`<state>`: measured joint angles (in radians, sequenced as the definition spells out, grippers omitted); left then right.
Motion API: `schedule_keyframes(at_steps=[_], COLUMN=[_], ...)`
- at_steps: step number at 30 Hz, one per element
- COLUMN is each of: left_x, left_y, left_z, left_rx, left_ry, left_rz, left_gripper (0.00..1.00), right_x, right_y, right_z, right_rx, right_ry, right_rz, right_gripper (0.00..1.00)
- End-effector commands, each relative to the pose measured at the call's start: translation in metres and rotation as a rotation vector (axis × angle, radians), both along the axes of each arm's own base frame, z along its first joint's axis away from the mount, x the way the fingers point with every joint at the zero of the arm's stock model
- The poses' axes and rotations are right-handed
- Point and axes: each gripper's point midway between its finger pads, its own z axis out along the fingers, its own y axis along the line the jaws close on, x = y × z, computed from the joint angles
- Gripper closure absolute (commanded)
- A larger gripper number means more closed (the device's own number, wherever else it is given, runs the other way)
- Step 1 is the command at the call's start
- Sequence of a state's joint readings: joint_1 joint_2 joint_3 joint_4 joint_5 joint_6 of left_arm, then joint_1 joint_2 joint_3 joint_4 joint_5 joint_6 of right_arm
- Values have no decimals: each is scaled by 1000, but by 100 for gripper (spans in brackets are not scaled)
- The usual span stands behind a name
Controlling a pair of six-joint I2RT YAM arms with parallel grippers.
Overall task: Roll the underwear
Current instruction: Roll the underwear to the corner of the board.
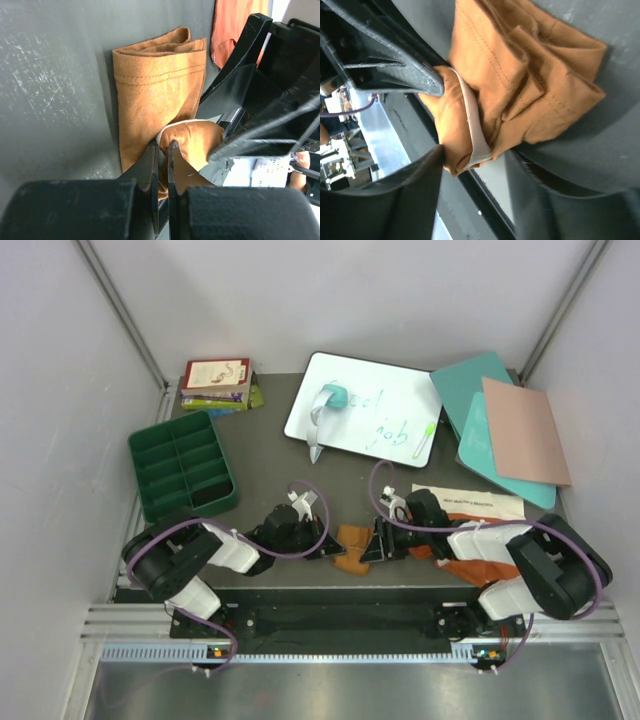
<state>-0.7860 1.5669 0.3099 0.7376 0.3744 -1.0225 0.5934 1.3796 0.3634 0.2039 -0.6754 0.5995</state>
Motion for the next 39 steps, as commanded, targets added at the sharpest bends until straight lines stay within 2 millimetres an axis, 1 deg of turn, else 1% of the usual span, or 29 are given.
schedule_keyframes(at_steps=[1,3,4,5,6,8,9,10,11,12,15,16,19,20,22,23,24,26,28,29,33,34,36,37,38,39], left_x=[-21,-20,-20,-20,-19,-19,-17,-19,-15,-14,-8,-6,-6,-5,-9,-10,-8,-9,-8,-8,-10,-10,-14,-13,-15,-16], left_y=[25,23,22,21,19,21,21,25,27,29,38,40,43,41,37,36,31,29,26,26,24,23,23,22,21,22], left_z=[-39,-35,-33,-31,-25,-22,-15,-17,-9,-6,3,3,5,6,6,1,4,0,1,-3,-8,-6,-11,-9,-11,-12], left_rx=[133,117,111,105,93,101,96,124,130,140,186,200,210,199,174,173,149,146,127,132,125,111,107,93,88,83], left_ry=[86,77,72,64,50,27,2,8,-39,-57,-121,-141,-170,-177,-167,-159,-172,-162,-173,-165,-151,-154,-132,-138,-128,-121], left_rz=[-3,-9,-14,-22,-27,-35,-35,-37,-37,-37,-18,-20,-24,-28,-50,-58,-64,-74,-78,-80,-91,-92,-96,-92,-97,-93], left_gripper=[100,100,100,100,88,72,60,55,52,46,39,35,31,30,30,30,30,31,31,33,40,40,42,43,45,49], right_x=[6,7,9,9,11,13,15,15,15,16,16,15,14,15,14,13,14,14,13,13,13,13,13,13,13,13], right_y=[-13,-14,-15,-16,-17,-19,-18,-21,-22,-22,-23,-23,-21,-19,-17,-17,-17,-16,-15,-15,-14,-13,-11,-11,-10,-9], right_z=[-32,-35,-36,-37,-38,-38,-37,-40,-41,-41,-44,-46,-48,-48,-48,-48,-48,-47,-47,-47,-47,-47,-47,-47,-48,-48], right_rx=[-144,-153,-164,-174,-188,-203,-207,-229,-240,-250,-271,-277,-269,-262,-251,-252,-250,-245,-242,-242,-238,-235,-226,-225,-225,-222], right_ry=[-13,-10,-15,-17,-12,-17,-19,-11,-6,-7,6,14,30,30,35,40,39,43,44,46,50,51,57,60,59,62], right_rz=[-48,-55,-63,-67,-75,-79,-81,-84,-86,-80,-71,-68,-61,-59,-51,-48,-48,-45,-39,-38,-38,-37,-31,-30,-29,-27], right_gripper=[59,67,76,80,87,93,98,100,100,100,100,100,100,100,100,100,100,100,100,100,100,100,100,100,100,100])
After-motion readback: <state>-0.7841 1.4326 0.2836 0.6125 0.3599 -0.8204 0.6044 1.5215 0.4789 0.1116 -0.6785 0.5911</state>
